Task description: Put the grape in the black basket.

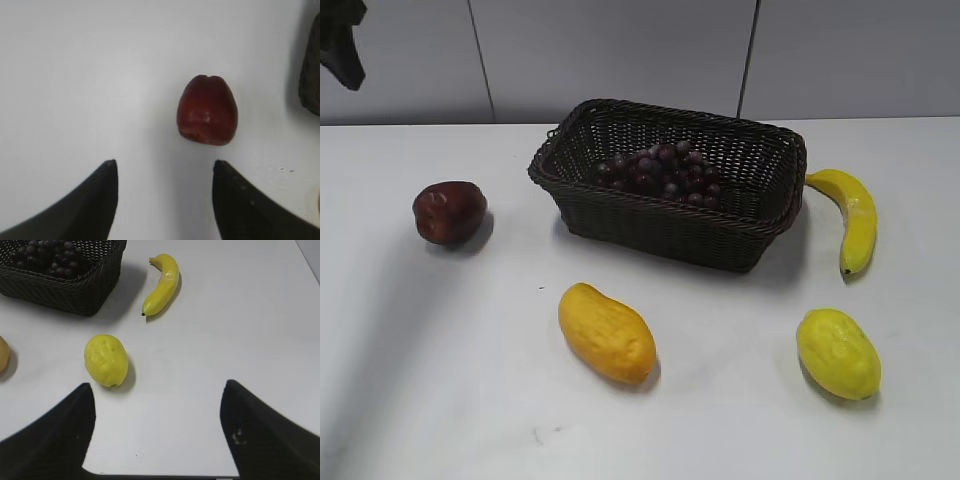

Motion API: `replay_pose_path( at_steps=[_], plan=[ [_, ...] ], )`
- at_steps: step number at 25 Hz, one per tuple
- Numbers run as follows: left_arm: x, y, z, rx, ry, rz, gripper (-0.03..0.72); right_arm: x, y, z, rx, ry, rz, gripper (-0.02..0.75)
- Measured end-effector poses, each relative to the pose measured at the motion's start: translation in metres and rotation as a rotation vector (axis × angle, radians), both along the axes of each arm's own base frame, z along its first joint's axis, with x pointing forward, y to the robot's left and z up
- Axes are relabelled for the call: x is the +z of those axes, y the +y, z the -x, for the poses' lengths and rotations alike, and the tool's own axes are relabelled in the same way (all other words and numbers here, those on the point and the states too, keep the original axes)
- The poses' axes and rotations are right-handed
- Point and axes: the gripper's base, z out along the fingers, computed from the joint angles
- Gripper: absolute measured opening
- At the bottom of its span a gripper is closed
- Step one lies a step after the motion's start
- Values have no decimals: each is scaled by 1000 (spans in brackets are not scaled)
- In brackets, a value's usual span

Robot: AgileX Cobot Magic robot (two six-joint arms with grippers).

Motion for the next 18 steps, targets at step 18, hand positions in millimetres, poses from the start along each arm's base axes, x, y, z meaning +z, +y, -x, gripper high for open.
replay_pose_path(
  at_steps=[18],
  plan=[
    [-30,42,142,108,167,-53,553,0,0,0,0,0,0,590]
  ],
)
